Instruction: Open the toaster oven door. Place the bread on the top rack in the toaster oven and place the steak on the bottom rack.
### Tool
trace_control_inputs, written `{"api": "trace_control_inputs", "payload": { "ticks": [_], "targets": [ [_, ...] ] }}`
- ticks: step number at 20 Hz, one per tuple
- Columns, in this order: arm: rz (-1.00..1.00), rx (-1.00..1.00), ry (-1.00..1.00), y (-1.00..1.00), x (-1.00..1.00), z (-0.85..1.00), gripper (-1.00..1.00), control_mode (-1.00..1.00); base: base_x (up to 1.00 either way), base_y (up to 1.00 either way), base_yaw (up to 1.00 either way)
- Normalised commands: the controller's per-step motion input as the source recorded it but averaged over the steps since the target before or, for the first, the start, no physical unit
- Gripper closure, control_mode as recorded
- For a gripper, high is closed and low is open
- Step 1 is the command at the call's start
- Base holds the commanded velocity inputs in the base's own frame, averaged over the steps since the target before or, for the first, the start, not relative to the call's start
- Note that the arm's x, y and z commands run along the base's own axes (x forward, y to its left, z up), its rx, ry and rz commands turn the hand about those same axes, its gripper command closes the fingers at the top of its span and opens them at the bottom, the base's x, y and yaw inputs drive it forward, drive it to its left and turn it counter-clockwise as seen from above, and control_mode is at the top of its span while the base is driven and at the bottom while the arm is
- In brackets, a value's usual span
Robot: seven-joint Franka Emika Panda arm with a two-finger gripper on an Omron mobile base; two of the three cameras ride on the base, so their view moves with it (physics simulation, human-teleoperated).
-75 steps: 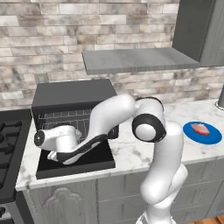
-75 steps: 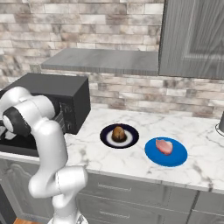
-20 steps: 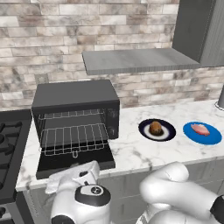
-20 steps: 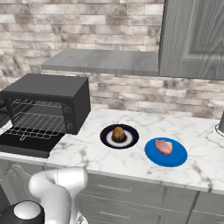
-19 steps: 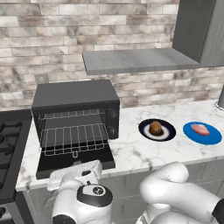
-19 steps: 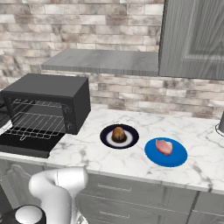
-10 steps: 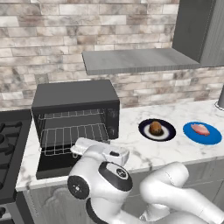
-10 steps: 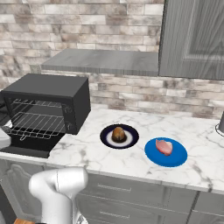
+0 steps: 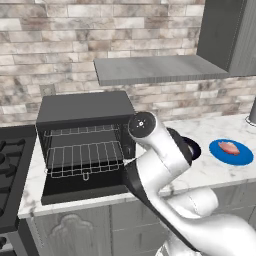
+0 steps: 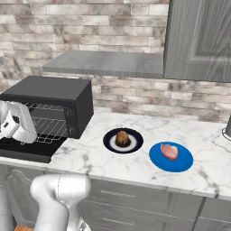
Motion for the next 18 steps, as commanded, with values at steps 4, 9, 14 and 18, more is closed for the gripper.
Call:
{"api": "trace_control_inputs", "payload": {
  "ticks": [4, 9, 14, 18],
  "targets": [
    [-0.15, 0.17, 0.35, -0.99, 0.19, 0.0, 1.0, -1.0, 0.0, 0.0, 0.0],
    [-0.19, 0.17, 0.1, -1.0, 0.13, -0.01, 1.0, -1.0, 0.0, 0.0, 0.0],
    [-0.04, 0.1, 0.06, -0.99, 0.09, 0.0, 1.0, -1.0, 0.0, 0.0, 0.0],
    [0.0, 0.07, 0.05, -1.0, 0.09, -0.07, 1.0, -1.0, 0.0, 0.0, 0.0]
  ]
}}
